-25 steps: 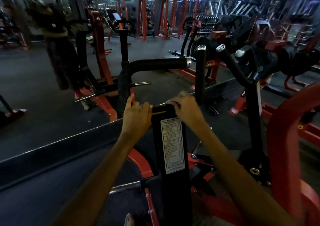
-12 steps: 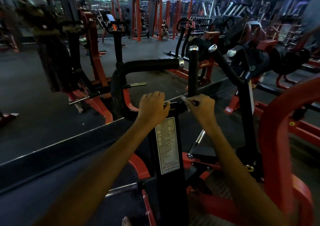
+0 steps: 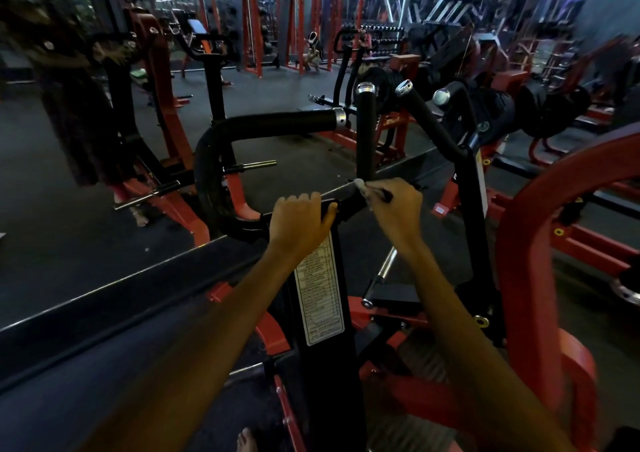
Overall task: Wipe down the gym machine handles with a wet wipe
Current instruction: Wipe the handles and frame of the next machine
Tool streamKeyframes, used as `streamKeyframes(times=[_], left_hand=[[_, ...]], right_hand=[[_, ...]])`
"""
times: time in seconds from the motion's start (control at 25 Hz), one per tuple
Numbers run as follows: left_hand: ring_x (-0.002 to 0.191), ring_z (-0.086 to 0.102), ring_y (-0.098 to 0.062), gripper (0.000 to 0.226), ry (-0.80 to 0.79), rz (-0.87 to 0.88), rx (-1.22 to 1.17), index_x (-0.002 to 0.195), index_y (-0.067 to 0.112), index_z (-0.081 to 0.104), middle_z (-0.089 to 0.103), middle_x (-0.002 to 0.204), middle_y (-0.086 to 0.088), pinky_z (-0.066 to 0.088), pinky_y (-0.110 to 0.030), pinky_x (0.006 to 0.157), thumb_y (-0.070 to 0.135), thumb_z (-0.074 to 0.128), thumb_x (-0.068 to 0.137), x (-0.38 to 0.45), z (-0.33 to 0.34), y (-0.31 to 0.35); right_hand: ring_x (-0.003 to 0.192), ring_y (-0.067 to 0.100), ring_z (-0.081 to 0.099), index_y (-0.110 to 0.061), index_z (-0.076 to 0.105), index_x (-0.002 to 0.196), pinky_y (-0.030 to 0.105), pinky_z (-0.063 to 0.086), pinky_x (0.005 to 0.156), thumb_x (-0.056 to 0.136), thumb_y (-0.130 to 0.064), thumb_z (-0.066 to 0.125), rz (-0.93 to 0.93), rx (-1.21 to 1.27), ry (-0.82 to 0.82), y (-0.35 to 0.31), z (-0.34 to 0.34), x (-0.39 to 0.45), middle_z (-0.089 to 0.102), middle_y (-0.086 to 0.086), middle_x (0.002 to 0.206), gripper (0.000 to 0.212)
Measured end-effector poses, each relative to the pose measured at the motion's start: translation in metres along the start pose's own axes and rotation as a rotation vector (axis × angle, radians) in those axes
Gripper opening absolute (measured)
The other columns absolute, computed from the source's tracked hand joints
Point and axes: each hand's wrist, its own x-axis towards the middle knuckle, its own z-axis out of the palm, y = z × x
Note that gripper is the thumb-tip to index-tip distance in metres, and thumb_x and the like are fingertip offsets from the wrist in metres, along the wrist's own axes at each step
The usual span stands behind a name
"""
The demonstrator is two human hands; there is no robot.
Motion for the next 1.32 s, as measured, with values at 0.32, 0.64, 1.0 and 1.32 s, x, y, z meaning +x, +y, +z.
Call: streamKeyframes(times=[0.32,0.64,1.0,1.32], left_hand=[[0.079,0.057,-0.017,0.045,0.015,0.011,-0.058,0.100,0.013,0.055,0.063,0.093,-0.003,0.031,-0.026,0.070,0.047,0.025,0.100,0.000,0.002,-0.001],[0.078,0.055,-0.017,0.045,0.035,0.006,-0.045,0.102,0.013,0.055,0.062,0.094,-0.004,0.031,-0.027,0.070,0.047,0.025,0.100,-0.001,0.000,0.001],[0.092,0.059,-0.017,0.051,-0.037,0.100,-0.061,0.115,0.012,0.052,0.061,0.110,-0.004,0.031,-0.025,0.069,0.056,0.045,0.091,0.012,-0.002,0.012],[0.090,0.055,-0.016,0.051,0.035,0.125,-0.005,0.114,0.014,0.049,0.058,0.105,-0.003,0.033,-0.026,0.070,0.059,0.040,0.091,0.008,0.005,0.009]], right_hand=[[0.075,-0.006,0.055,0.000,0.070,0.097,-0.001,0.040,0.072,0.086,-0.007,0.064,-0.008,0.020,-0.102,-0.007,0.016,-0.011,0.065,0.009,0.089,0.014],[0.094,0.016,0.057,0.002,0.067,0.102,0.002,0.038,0.082,0.088,0.001,0.055,0.016,-0.081,-0.051,0.001,0.027,-0.003,0.058,0.019,0.107,0.018],[0.091,0.015,0.055,-0.002,0.068,0.102,0.012,0.039,0.084,0.089,-0.003,0.056,-0.005,-0.207,-0.180,0.011,0.014,0.019,0.058,0.016,0.103,0.018],[0.067,0.000,0.058,-0.005,0.070,0.095,0.006,0.046,0.064,0.084,-0.012,0.065,0.029,-0.033,-0.367,-0.005,-0.020,0.039,0.063,-0.002,0.081,0.014]])
